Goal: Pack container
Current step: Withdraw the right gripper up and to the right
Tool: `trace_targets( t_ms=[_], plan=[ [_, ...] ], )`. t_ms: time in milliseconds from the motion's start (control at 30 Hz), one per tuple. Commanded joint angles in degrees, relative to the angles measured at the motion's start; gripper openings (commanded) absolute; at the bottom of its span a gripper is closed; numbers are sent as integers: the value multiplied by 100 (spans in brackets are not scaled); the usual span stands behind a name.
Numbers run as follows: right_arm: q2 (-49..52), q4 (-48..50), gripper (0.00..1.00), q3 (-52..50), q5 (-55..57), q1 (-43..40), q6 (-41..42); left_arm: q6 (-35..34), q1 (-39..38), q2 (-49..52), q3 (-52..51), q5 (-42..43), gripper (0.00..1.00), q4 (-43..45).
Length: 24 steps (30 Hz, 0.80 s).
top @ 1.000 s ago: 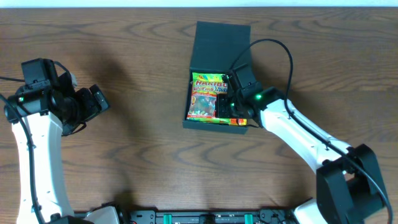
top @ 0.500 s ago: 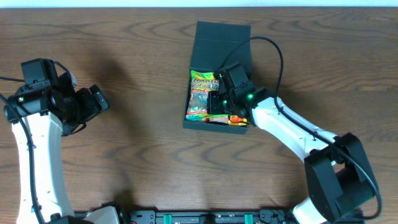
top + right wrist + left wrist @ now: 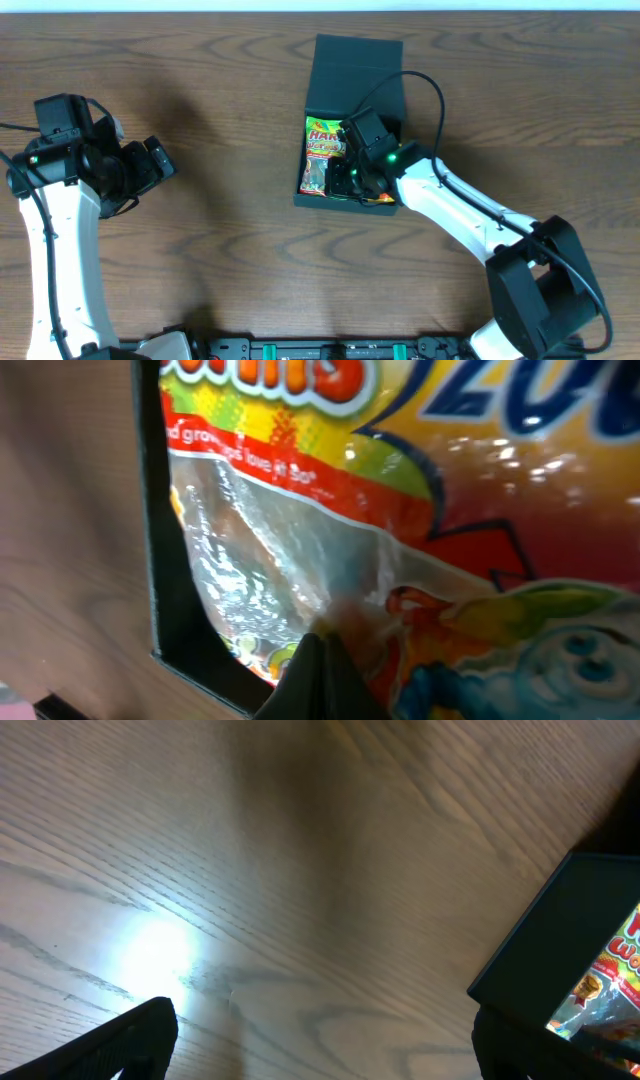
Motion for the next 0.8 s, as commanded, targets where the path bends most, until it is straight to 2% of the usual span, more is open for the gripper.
trace_targets(
  t_ms=[0, 167, 367, 533, 633, 667, 767],
  plan=[
    [155, 70, 2, 11, 11, 96, 212, 39, 26, 26, -26, -7, 95, -2],
    [20, -74, 2, 601, 280, 52, -109, 39, 26, 28, -26, -7, 95, -2],
    [-509, -942, 1, 1471, 1141, -273, -765, 39, 26, 28, -26, -7, 95, -2],
    [-881, -1694, 1, 1580, 1714, -1019, -1279, 39, 26, 26, -26, -7, 95, -2],
    [-920, -2295, 2, 1578, 2170, -1635, -1290, 39, 26, 28, -26, -7, 95, -2],
    [-905, -2402, 4, 1556, 2179, -1884, -1351, 39, 26, 28, -26, -4, 95, -2],
    [-876, -2153, 2, 1381, 1552, -2500, -2017, 39, 26, 28, -26, -4, 95, -2]
  ],
)
